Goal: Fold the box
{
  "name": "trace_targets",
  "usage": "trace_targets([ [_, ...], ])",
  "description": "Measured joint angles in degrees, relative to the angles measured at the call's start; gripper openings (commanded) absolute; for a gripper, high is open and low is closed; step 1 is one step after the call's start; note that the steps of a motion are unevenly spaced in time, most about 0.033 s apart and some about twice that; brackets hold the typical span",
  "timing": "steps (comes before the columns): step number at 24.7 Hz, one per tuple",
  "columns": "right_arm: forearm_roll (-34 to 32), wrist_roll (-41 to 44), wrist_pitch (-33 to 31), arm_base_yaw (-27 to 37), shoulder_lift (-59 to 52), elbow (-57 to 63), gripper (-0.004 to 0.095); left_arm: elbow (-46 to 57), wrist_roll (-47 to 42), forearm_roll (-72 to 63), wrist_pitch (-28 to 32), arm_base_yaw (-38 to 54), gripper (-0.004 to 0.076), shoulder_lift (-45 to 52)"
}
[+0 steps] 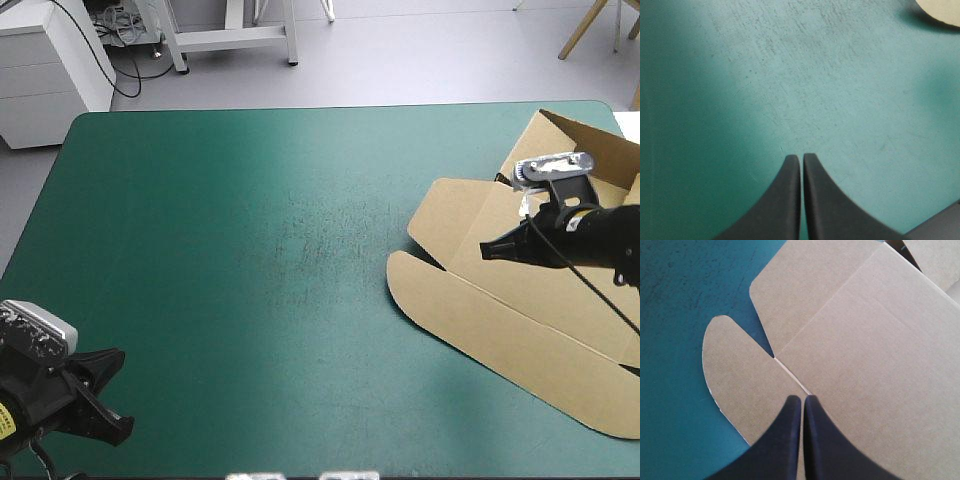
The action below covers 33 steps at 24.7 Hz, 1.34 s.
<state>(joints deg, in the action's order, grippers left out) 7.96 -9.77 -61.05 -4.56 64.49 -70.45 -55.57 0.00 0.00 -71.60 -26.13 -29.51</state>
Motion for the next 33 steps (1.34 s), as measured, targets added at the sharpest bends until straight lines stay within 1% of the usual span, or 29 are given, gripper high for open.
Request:
trace_targets([
  [5,0.0,-0.4,5.3,-0.8,-9.0,6.8,0.0000,3.0,0.0,0.9,0.4,0.0,0.0000,2.7],
  [9,0.0,-0.4,8.1,-0.8,-16.1,10.7,0.0000,6.3,0.0,1.0,3.0,0.0,0.0000,6.2],
  [15,0.7,-2.4,9.7,-0.8,-25.1,16.4,0.0000,12.7,0.0,1.0,7.1,0.0,0.0000,12.0],
  [21,5.2,-7.6,10.7,-0.8,-33.0,23.1,-0.0001,19.4,0.0,0.9,9.3,0.0,-0.0001,19.1],
  [26,7.0,-8.2,12.5,-0.8,-40.8,29.6,0.0000,24.5,0.0,0.9,11.2,0.0,0.0000,24.8],
  [29,7.1,-8.2,13.2,-0.8,-47.5,33.4,0.0000,27.5,0.0,0.9,12.9,0.0,-0.0001,28.5],
  [33,7.2,-8.0,14.9,-0.8,-55.0,38.2,0.0000,27.9,0.3,1.1,14.4,0.0,-0.0001,30.4],
])
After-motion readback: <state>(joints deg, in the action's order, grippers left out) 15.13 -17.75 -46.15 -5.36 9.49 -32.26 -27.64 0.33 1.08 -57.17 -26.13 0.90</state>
